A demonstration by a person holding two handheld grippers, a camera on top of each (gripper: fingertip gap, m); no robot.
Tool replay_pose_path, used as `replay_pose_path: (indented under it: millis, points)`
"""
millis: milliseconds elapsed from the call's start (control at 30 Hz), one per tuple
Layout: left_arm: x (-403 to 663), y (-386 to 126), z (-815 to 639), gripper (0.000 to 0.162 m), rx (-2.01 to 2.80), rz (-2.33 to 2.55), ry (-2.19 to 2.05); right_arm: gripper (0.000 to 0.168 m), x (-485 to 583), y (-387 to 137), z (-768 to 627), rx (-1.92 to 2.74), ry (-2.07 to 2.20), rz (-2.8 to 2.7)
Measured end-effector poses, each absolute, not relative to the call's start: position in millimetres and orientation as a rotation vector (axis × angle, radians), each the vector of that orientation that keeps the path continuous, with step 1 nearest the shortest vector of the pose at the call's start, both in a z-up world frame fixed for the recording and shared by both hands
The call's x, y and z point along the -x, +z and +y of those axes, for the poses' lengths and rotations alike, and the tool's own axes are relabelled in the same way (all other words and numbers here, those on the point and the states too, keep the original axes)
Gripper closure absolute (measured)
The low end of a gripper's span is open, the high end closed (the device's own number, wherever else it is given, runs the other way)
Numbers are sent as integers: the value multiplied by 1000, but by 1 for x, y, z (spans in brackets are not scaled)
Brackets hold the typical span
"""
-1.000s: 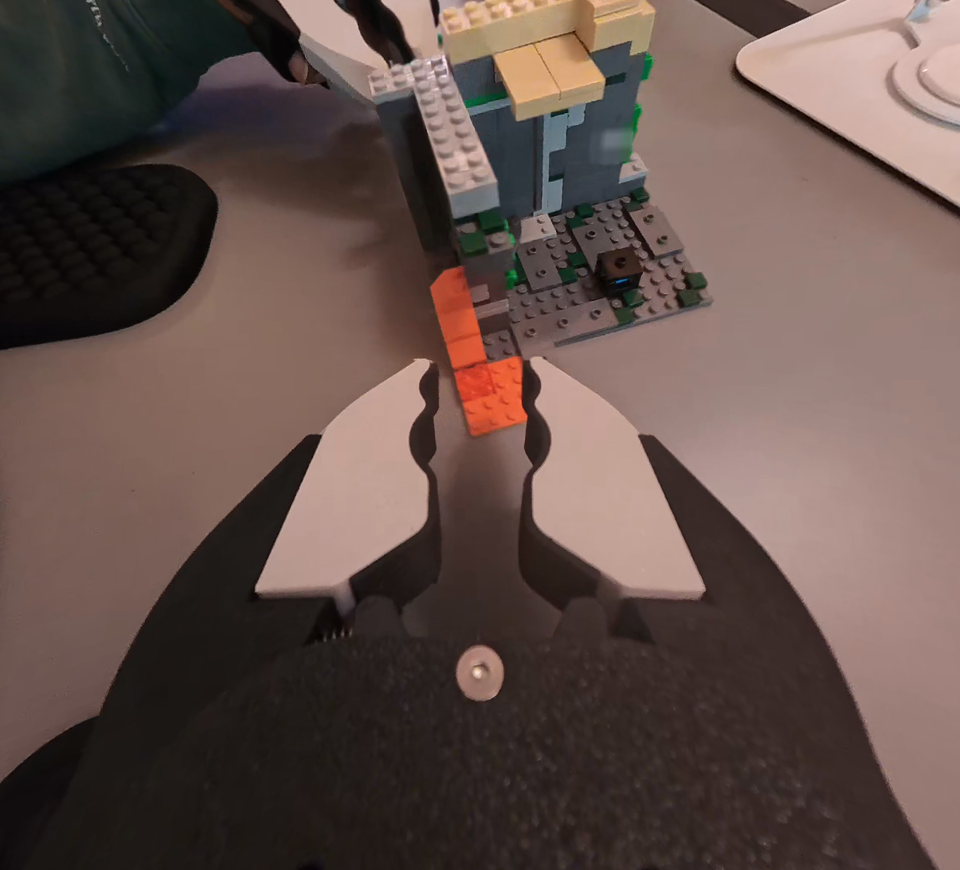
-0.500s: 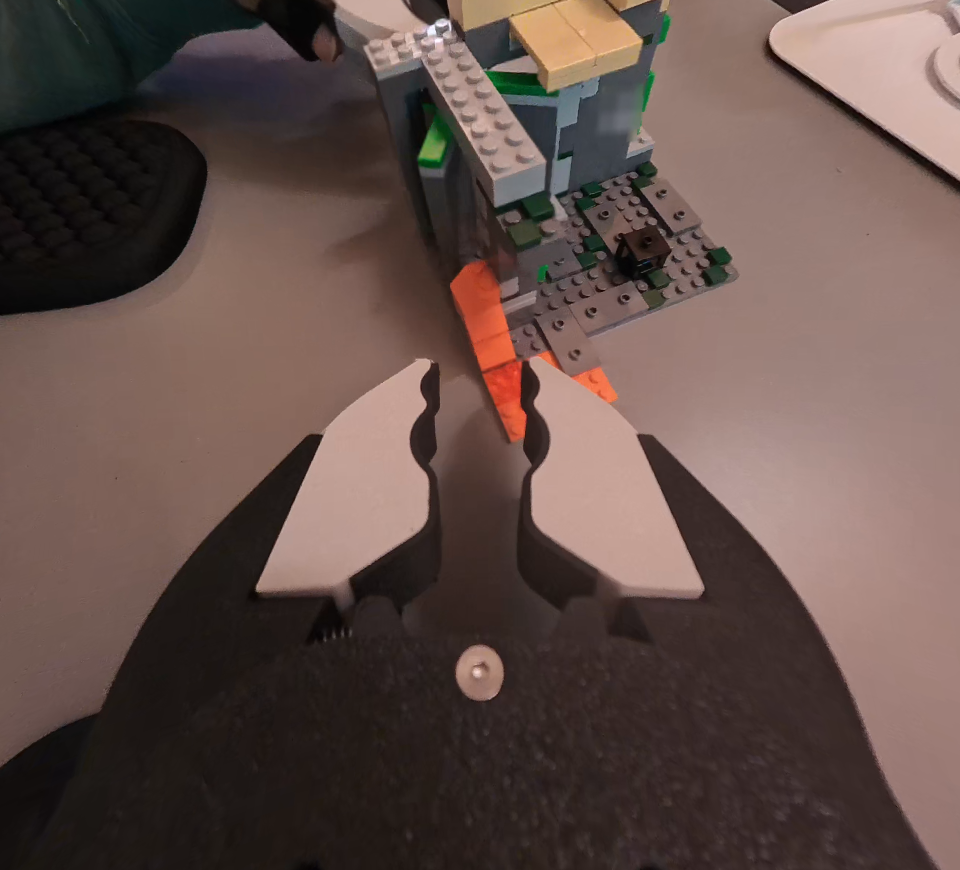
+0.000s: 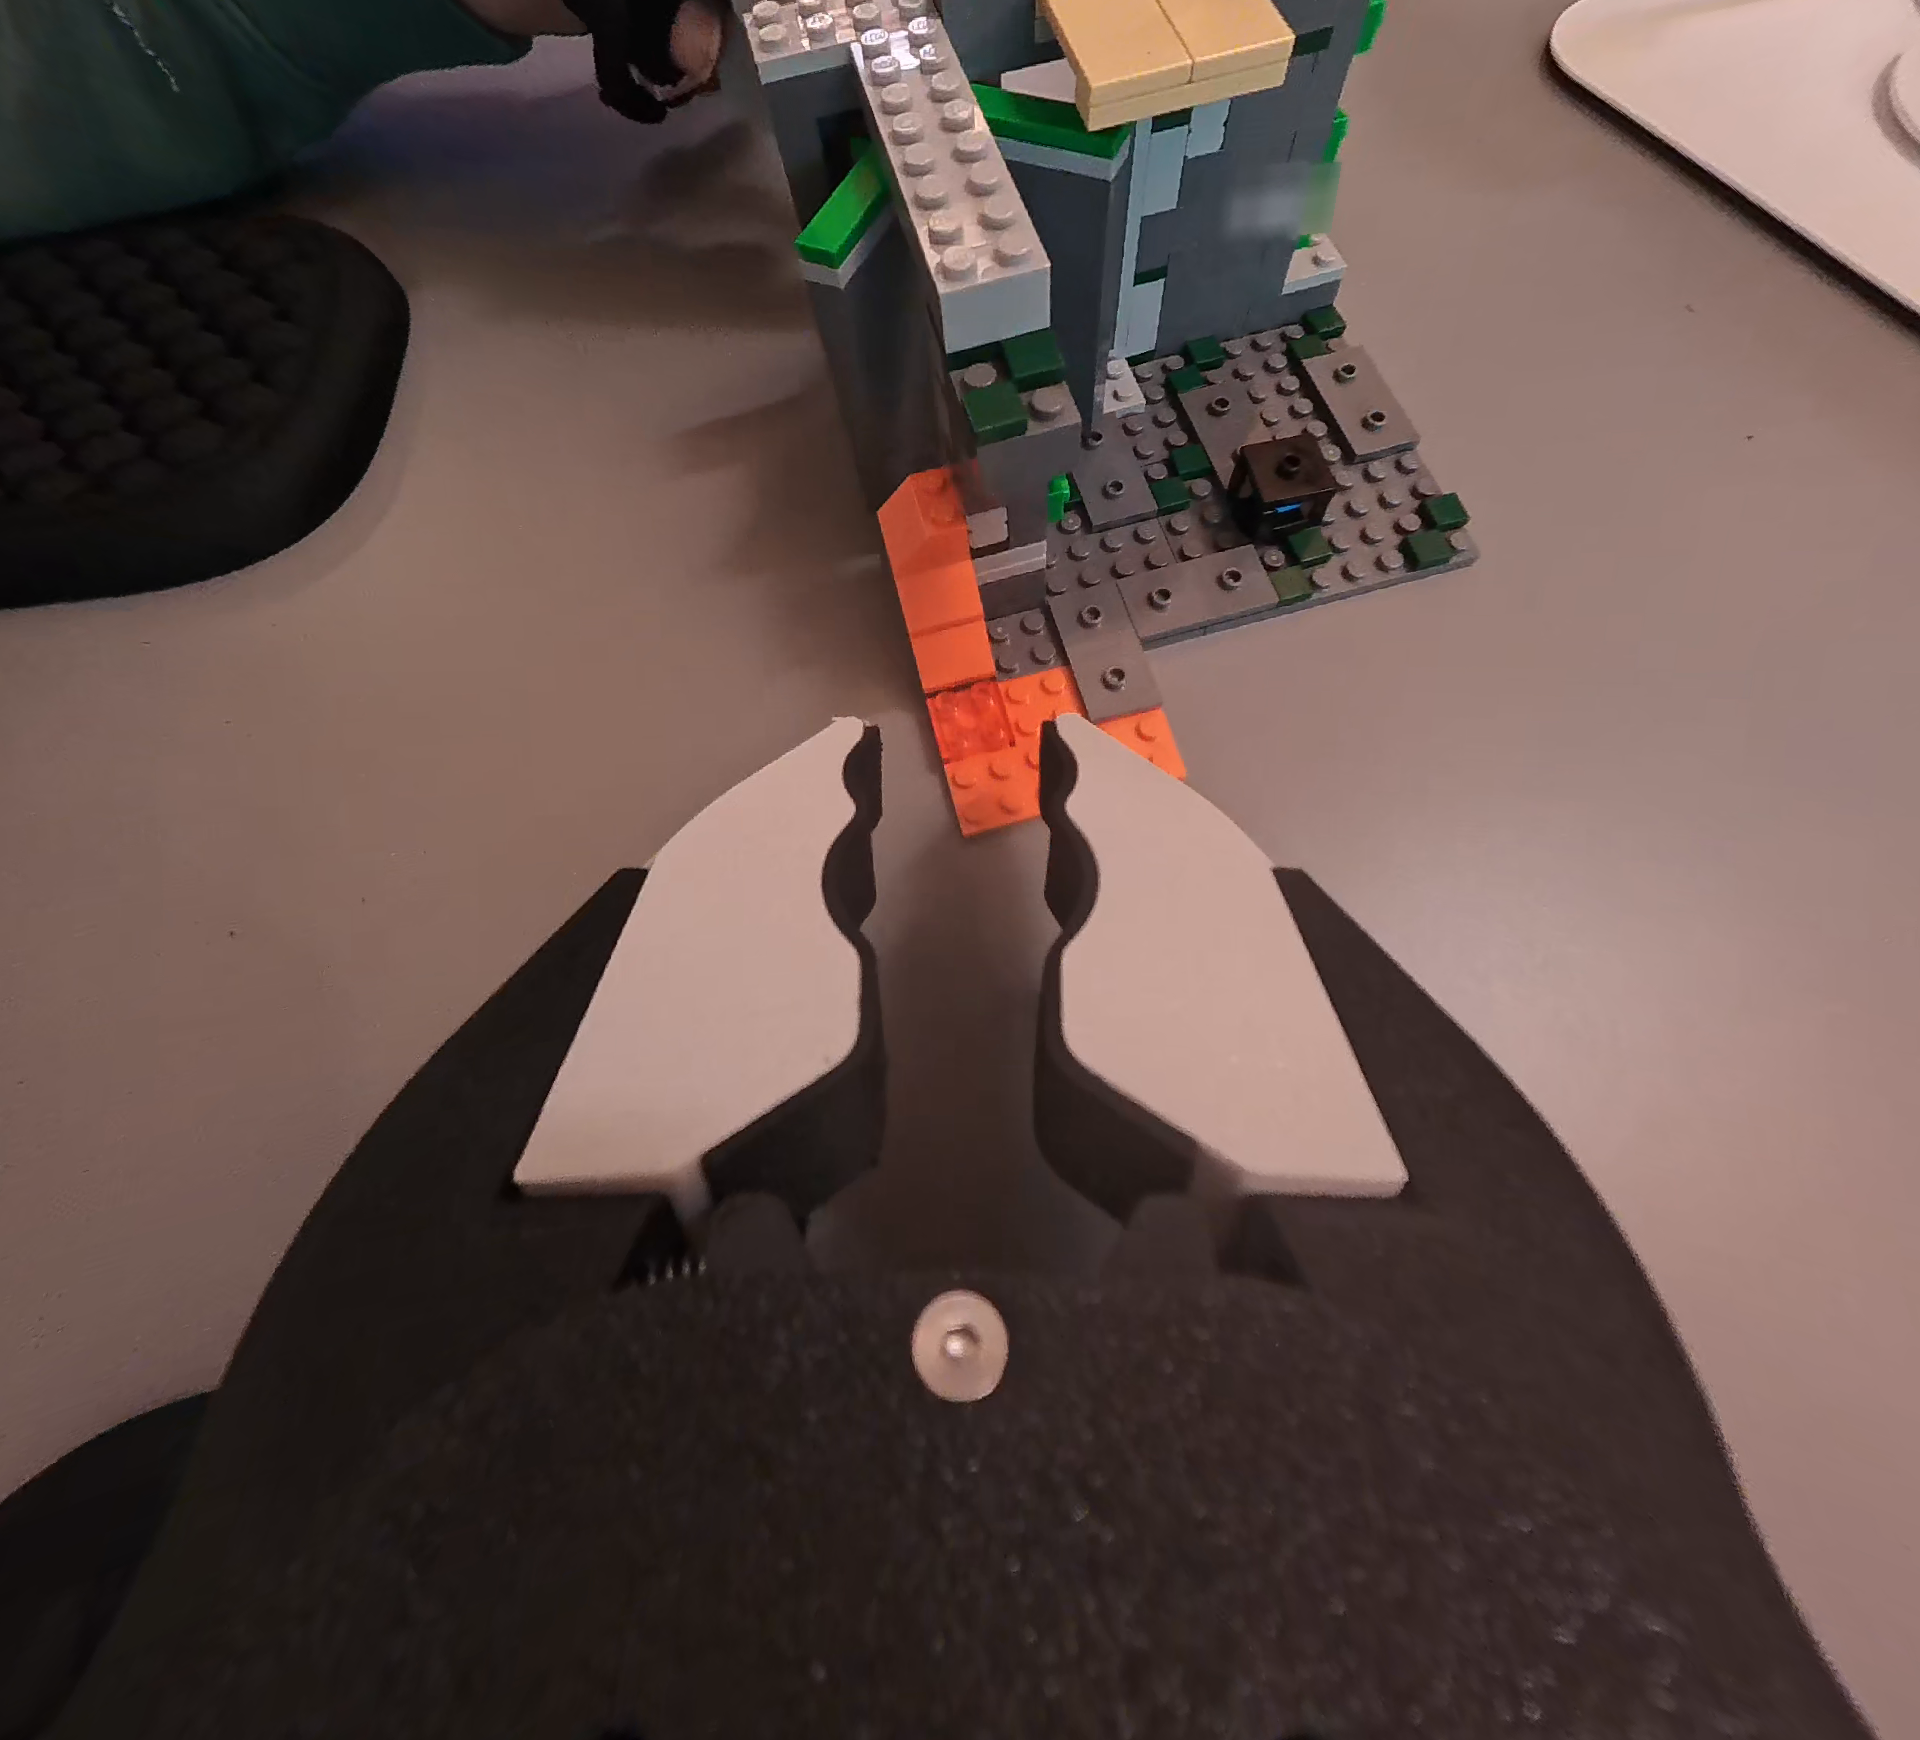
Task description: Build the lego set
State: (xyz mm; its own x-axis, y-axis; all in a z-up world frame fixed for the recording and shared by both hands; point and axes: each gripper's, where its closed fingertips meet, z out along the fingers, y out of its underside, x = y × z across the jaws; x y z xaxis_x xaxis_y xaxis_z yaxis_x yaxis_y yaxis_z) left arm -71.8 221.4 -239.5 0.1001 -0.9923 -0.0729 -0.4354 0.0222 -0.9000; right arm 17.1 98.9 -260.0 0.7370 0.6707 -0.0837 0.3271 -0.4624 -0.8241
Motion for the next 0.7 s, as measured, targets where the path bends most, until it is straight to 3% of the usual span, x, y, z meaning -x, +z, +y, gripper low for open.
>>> replay_pose_path:
  millis: [700]
  points:
    - [53,-236,222,145,1535,1434,-874,140,-16,-263,97,2081,509,-757]
